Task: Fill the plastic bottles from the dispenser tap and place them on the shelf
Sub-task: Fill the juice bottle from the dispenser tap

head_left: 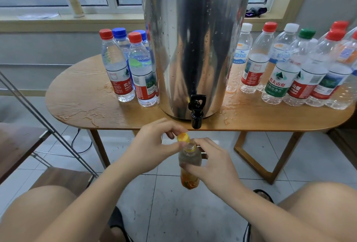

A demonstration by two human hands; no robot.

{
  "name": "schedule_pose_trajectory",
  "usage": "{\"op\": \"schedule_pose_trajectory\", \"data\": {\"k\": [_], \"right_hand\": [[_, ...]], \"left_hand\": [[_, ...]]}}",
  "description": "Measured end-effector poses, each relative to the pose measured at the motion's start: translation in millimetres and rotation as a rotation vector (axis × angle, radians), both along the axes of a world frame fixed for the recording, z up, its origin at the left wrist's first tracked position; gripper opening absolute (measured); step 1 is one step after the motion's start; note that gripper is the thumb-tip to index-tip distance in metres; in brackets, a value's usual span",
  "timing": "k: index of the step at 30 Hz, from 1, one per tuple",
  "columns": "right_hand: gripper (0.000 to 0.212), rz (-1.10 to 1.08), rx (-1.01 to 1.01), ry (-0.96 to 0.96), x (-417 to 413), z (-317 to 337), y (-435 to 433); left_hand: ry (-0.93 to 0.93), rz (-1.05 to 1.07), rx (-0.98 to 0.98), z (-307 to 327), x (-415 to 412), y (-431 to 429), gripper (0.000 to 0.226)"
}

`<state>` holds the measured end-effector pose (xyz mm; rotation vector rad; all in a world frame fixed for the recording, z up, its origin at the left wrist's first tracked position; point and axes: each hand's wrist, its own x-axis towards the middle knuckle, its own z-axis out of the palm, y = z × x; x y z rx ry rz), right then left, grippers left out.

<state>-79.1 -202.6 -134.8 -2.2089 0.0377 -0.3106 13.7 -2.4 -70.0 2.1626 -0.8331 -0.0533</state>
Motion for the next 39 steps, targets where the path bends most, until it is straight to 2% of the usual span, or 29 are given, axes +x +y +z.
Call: {"op": "schedule_pose_trajectory", "data": {"k": [8, 12, 17, 21, 27, 32, 36, 39], "right_hand": [[0.048, 0.008, -0.025, 0.028, -1, 0, 3], [0.046, 0.005, -0.043, 0.036, -1, 0, 4], [0.047, 0.004, -0.021, 0.002, -1, 1, 4], [0.051, -0.019, -0.028, -0.012, 1, 1, 4], [0.043, -0.009, -0.032, -0.021, 1, 2, 5], [0.044, 0.003, -0.008, -0.02, 1, 0, 4], [0.044, -0.006, -0.004, -0.04, 2, -2, 3], [0.042, -0.011, -0.01, -0.046, 2, -2, 3]], "left_hand": [[-0.023, 0.008, 0.096, -5, -8, -15, 0.023], [-0.03, 0.035, 0.143, -4, -9, -20, 0.029], [0.026, -0.027, 0.122, 0, -8, -17, 0.023], [-0.007, -0.108, 0.118, 4, -8, -12, 0.038], [-0.069, 0.008, 0.113, 1, -9, -18, 0.049], [-0.014, -0.005, 0.057, 0, -8, -18, 0.034], [0.055, -0.094, 0.026, 3, -10, -16, 0.041], [0.008, -0.062, 0.019, -1, -11, -18, 0.038]]}}
